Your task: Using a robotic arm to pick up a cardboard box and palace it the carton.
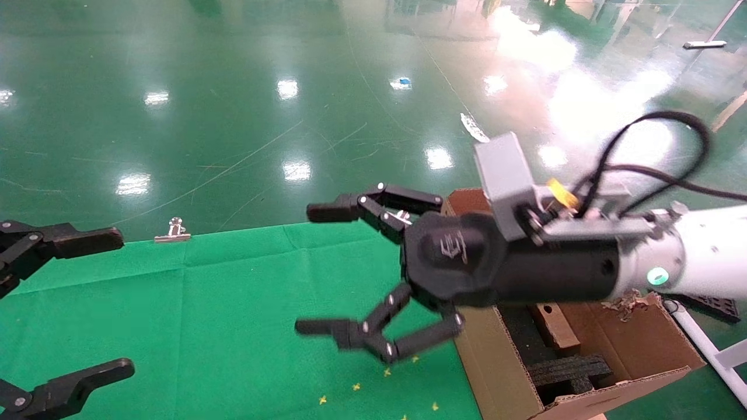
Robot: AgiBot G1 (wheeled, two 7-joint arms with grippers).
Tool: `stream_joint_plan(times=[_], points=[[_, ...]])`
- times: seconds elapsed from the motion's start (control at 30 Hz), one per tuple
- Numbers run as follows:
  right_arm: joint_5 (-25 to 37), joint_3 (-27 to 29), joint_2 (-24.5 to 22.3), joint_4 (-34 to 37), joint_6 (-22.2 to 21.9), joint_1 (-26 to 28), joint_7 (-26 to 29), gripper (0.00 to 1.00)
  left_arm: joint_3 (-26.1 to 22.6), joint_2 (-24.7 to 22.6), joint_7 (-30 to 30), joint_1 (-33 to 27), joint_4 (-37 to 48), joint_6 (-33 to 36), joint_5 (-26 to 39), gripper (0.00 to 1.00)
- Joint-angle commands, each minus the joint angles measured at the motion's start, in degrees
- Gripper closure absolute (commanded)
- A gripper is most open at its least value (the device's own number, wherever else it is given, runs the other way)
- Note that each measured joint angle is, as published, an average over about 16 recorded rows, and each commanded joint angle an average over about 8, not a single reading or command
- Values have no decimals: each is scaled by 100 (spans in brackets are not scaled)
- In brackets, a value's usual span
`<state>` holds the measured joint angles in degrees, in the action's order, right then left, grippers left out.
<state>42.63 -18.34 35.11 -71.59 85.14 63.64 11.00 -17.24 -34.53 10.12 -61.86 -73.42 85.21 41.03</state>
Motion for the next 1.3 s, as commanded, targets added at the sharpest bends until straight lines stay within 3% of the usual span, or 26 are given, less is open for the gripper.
stream_joint_plan(times=[0.03, 0.23, 1.3], points=[[-76, 229, -7, -197, 55, -209, -24, 0, 0, 0, 0, 0, 0, 0, 0, 0], [-159, 441, -15, -375, 108, -407, -44, 0, -1, 1, -1, 1, 1, -2, -1, 0], [-76, 222, -9, -190, 54, -201, -25, 0, 0, 1, 0, 0, 1, -2, -2, 0]])
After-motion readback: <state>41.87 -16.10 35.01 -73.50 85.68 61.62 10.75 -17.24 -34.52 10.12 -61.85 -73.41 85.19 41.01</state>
